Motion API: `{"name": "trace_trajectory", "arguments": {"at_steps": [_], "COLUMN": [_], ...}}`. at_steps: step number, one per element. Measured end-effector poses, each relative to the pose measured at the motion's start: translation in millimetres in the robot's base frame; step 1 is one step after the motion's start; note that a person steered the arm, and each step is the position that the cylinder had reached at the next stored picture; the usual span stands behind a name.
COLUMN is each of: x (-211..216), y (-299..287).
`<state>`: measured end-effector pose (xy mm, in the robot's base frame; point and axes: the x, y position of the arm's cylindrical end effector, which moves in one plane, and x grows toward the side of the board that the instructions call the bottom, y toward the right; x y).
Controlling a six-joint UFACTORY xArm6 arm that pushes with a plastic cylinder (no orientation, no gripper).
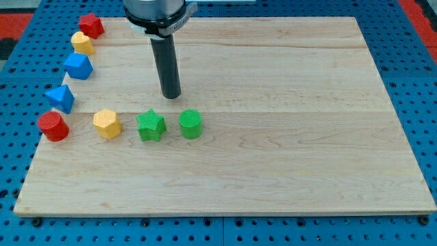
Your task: Point your arm to the bottom center
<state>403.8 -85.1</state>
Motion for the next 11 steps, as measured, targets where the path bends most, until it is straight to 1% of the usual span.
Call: {"name": "trace_trajectory", "arguments": {"at_steps": [4, 5, 6, 7, 8, 9, 11], "x": [0.0, -19.0, -15.6, 74.4, 175.9, 214.3, 214.3], "y": [0.6, 73.2, 199.5, 248.4, 190.3, 128.6, 70.6]}}
